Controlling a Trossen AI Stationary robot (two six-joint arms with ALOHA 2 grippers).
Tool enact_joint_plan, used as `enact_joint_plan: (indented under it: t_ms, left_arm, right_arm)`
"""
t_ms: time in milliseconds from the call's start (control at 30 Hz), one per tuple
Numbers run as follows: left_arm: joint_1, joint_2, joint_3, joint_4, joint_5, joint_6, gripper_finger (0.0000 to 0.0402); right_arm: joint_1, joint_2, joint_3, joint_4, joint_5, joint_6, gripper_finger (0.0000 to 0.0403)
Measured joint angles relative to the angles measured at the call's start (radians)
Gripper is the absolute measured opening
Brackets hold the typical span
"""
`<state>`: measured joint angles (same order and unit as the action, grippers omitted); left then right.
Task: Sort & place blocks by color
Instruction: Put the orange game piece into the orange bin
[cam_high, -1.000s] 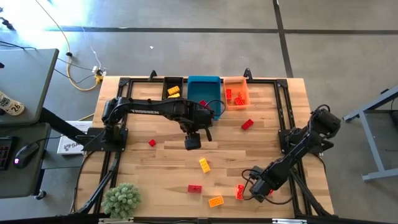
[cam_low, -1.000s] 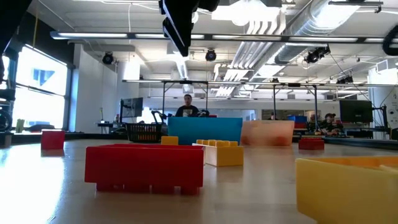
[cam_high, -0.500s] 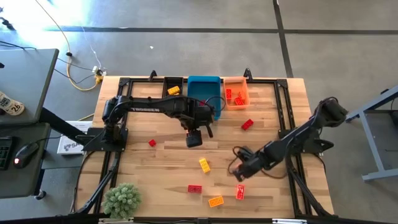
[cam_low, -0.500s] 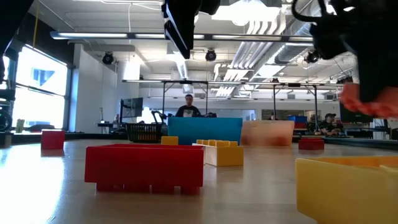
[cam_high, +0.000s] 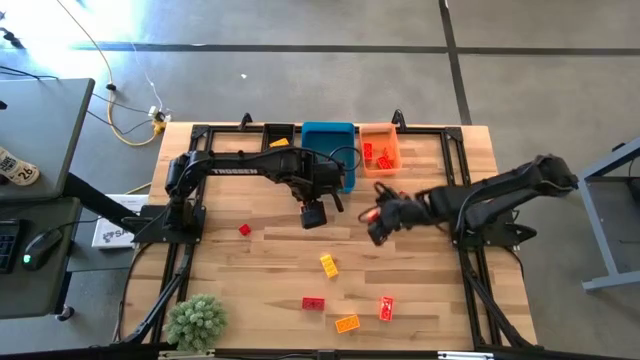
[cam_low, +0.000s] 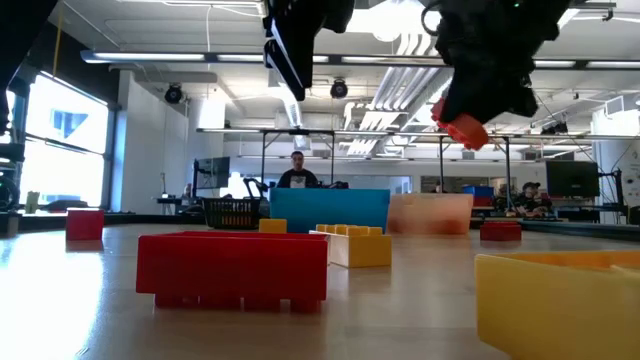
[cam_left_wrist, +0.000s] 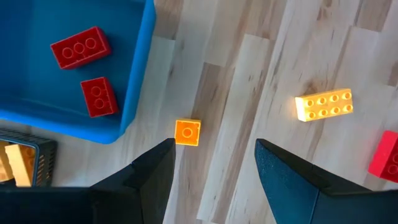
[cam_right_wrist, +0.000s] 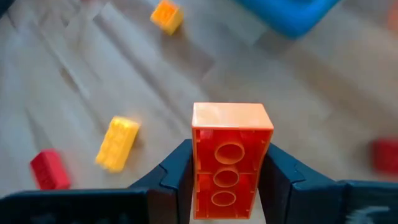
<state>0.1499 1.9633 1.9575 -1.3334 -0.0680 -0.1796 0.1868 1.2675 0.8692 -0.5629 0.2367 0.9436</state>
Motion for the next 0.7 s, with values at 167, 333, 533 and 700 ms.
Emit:
enact_joint_plan:
  t_ms: [167,333,533,700]
  left_arm:
    - [0.001,0.0,0.0,0.003,0.0,-0.001,0.0207]
    - [0.001,0.0,0.0,0.015,0.004,-0.05,0.0207]
    - [0.003,0.0,0.0,0.017,0.003,-0.131,0.0207]
    - [0.003,0.0,0.0,-0.015,-0.006,-0.209,0.0207]
  right_arm:
    - [-0.141,-0.035,0.0,0.018,0.0,-0.208,0.0109]
    - [-0.269,-0.043,0.0,0.064,-0.003,-0.411,0.0109]
    - [-0.401,-0.043,0.0,0.117,-0.005,-0.647,0.0109]
    - [-0.501,-0.036,0.001,0.127,-0.009,-0.817,0.0109]
